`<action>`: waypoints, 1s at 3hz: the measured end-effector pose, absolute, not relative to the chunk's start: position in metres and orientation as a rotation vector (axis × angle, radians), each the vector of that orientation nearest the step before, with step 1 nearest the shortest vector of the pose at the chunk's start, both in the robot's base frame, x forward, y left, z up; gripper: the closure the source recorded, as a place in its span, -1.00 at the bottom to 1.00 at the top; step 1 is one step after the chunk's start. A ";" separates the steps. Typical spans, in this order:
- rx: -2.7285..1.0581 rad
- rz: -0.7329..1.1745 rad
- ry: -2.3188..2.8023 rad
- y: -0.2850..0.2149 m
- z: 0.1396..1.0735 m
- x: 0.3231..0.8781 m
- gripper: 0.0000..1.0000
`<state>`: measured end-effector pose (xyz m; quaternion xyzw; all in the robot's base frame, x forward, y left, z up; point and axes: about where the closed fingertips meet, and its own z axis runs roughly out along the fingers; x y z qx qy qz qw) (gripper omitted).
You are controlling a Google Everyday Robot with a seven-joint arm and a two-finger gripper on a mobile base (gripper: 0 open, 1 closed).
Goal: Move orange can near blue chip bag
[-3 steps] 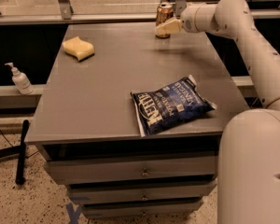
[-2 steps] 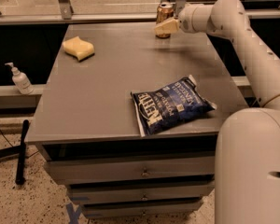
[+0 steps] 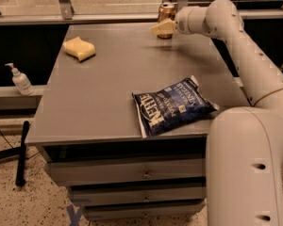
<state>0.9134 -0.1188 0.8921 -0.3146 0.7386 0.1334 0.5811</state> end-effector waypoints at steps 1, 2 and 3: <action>-0.721 0.323 1.724 -0.113 0.889 0.921 -0.65; -0.701 0.317 1.719 -0.116 0.889 0.927 -0.17; -0.680 0.306 1.712 -0.122 0.892 0.929 0.28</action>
Offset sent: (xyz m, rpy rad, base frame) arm 0.0200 -0.0114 0.0033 0.0369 -0.0261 -0.0532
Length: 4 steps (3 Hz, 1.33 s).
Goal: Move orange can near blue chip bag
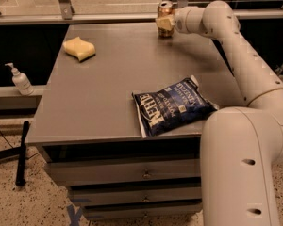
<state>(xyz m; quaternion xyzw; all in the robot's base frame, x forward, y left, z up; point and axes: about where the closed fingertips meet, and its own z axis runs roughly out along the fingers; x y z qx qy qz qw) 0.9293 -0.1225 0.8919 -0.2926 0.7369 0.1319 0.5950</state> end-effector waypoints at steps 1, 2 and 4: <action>-0.672 0.316 1.701 -0.128 0.903 0.924 0.76; -0.691 0.357 1.694 -0.128 0.920 0.907 1.00; -0.789 0.525 1.721 -0.127 0.940 0.840 1.00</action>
Offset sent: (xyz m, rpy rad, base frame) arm -0.0485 -0.0141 0.0562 0.0471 0.0130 0.0836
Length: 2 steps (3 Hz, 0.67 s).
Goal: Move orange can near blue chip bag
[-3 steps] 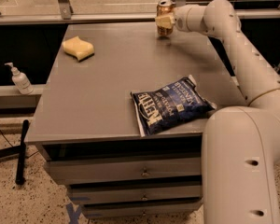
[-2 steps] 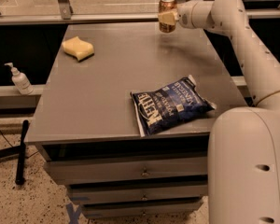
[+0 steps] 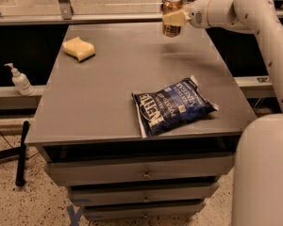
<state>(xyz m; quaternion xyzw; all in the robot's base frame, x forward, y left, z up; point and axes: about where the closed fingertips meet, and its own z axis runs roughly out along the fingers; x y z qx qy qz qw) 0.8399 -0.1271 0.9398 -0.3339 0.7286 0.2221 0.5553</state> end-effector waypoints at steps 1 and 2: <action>-0.813 0.614 1.769 -0.138 0.930 0.791 1.00; -0.813 0.614 1.769 -0.138 0.931 0.791 1.00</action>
Offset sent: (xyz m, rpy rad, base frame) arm -0.0375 -0.0097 0.0006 0.0174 0.0508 0.0415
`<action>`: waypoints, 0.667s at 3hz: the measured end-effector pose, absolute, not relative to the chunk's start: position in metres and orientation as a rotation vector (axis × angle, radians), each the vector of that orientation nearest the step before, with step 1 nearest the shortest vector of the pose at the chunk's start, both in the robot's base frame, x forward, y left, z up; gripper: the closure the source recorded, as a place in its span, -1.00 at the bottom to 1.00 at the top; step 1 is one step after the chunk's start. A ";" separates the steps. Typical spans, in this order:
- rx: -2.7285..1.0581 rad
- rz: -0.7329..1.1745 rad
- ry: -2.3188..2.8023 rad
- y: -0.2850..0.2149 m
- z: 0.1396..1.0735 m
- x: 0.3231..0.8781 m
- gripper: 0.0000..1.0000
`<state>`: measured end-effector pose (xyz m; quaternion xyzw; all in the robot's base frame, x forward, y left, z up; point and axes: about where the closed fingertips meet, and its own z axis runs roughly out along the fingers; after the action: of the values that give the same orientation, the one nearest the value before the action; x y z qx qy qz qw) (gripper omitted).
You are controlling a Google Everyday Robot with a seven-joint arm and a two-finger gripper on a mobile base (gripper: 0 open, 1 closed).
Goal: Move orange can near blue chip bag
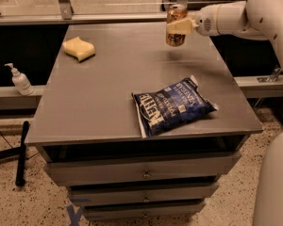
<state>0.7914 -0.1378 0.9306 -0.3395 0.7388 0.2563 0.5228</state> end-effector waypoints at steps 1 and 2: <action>-0.882 0.628 1.809 -0.133 0.915 0.780 1.00; -0.935 0.650 1.858 -0.141 0.910 0.749 1.00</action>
Offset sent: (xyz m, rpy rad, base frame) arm -0.0893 -0.0263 -0.0210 -0.1272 0.1502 0.1203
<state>0.7491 -0.1411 0.9100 -0.3804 0.7557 0.2644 0.4630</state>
